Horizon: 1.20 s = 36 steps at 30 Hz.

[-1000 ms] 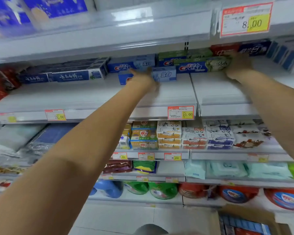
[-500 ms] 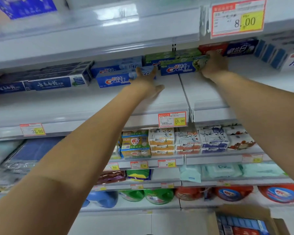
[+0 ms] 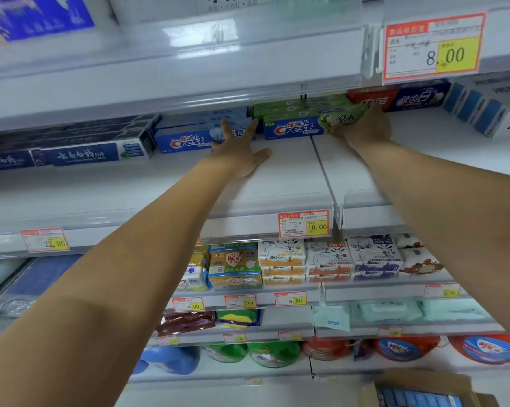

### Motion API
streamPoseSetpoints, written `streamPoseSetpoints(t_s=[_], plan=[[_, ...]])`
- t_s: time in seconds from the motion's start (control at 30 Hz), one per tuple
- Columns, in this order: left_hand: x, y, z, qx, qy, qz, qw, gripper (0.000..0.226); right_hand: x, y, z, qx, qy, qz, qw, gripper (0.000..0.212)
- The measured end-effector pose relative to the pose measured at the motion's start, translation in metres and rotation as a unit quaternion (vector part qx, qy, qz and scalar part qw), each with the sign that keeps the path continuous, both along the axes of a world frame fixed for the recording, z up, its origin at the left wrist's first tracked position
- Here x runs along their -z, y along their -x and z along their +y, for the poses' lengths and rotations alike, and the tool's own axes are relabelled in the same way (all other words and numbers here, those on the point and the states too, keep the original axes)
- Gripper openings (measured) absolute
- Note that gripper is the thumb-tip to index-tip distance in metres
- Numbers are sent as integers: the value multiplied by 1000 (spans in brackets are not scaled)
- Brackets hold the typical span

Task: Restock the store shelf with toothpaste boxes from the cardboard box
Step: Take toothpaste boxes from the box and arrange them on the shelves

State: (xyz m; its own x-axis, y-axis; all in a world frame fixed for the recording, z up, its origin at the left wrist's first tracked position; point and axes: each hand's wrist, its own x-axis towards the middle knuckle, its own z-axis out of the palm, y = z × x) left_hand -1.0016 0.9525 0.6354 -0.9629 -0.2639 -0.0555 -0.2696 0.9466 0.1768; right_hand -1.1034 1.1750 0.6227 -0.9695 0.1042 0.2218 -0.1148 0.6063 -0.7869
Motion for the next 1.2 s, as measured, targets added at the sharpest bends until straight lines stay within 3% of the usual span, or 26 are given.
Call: streamPoseSetpoints(t_s=[0.33, 1.2], plan=[[6, 3, -3, -5, -23, 35, 999, 70, -2, 6, 0, -72, -37, -25, 996, 58], [9, 1, -1, -31, 7, 63, 998, 72, 9, 18, 4, -94, -89, -3, 992, 49]])
